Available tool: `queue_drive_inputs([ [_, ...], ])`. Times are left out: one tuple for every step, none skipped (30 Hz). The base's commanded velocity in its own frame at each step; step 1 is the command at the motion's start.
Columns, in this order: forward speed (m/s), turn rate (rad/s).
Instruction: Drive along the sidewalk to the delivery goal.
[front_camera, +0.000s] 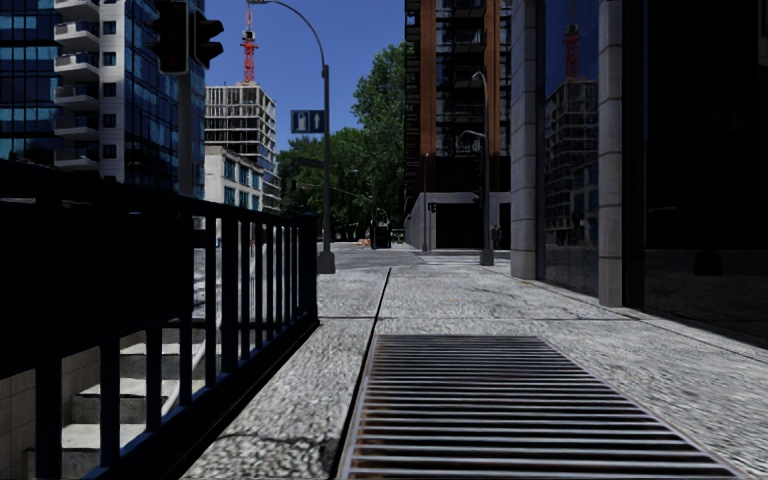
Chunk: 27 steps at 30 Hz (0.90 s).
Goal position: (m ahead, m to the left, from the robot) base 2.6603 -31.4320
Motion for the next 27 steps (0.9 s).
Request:
queue_drive_inputs([
  [1.42, -0.15],
  [1.42, -0.15],
  [1.42, -0.21],
  [1.42, -0.23],
  [1.42, -0.23],
  [1.42, -0.23],
  [1.42, -0.23],
  [1.42, -0.23],
  [1.42, -0.23],
  [1.42, -0.23],
  [1.42, -0.23],
  [1.42, -0.23],
  [1.42, -0.23],
  [1.42, -0.23],
  [1.42, -0.24],
  [1.42, -0.28],
  [1.42, -0.29],
  [1.42, -0.29],
  [1.42, -0.3],
  [1.42, -0.3],
  [1.42, -0.3],
  [1.42, -0.3],
  [1.42, -0.27],
  [1.42, -0.27],
  [1.42, -0.19],
  [1.42, -0.15],
  [1.42, -0.12],
])
